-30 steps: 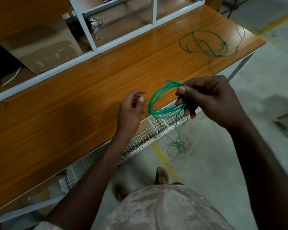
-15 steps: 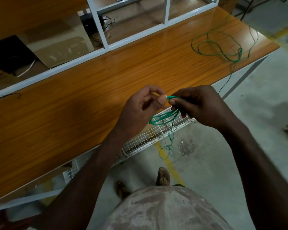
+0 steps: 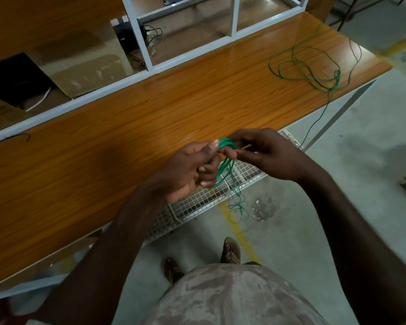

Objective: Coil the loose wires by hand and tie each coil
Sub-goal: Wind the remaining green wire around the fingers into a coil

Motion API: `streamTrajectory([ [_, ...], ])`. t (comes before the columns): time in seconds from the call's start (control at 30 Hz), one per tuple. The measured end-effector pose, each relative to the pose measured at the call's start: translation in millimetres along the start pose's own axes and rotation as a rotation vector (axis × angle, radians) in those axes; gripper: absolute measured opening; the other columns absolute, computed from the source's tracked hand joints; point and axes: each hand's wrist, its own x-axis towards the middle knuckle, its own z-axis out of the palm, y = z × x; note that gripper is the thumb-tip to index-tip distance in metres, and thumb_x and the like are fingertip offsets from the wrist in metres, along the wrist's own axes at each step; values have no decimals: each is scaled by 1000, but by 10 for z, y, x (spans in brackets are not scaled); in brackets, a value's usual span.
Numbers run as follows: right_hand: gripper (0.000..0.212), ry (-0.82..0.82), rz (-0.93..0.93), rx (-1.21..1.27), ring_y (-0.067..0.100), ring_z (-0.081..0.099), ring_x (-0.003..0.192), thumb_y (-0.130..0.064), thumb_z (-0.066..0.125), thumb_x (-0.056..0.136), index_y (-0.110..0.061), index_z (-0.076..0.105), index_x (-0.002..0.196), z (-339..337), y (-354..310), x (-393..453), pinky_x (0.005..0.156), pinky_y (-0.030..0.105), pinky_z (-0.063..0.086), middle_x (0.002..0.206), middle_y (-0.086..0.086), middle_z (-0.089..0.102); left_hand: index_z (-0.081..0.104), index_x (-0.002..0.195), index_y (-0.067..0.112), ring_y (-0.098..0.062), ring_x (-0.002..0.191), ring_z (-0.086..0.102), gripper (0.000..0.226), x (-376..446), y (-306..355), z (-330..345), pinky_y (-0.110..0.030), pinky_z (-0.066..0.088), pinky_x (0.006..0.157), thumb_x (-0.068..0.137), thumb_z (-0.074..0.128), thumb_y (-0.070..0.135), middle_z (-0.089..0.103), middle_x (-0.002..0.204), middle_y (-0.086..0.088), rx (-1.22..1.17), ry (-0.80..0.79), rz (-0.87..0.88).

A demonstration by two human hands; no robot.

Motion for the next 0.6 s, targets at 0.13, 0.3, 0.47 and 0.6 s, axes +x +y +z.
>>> streamTrajectory([
  [0.13,47,-68,65,349,16,63,136,-3,60,107,-14,52,152,250,151,19,114,38,52,138,1,71,48,156,9,-4,50,36,48,-29,23,-32,-21,40,51,116,33,31,53,75,-6,-167,33,68],
  [0.3,29,-44,64,281,34,73,100,-8,52,112,-22,66,132,582,273,26,96,51,58,101,17,74,40,162,19,-11,75,60,48,-60,68,-90,-17,44,53,117,31,33,66,139,-9,-184,78,128],
  [0.47,43,-135,62,76,17,60,65,-18,47,115,-37,55,153,903,379,-64,66,31,52,77,-4,63,33,165,21,-43,130,64,48,-9,152,-275,-38,63,90,117,31,27,37,170,2,-172,211,212],
  [0.6,45,-245,22,4,5,55,61,-27,52,114,-28,49,159,963,107,-94,64,19,43,72,-9,61,28,167,25,-32,127,68,50,89,34,-427,-41,62,92,117,33,31,27,174,5,175,409,227],
])
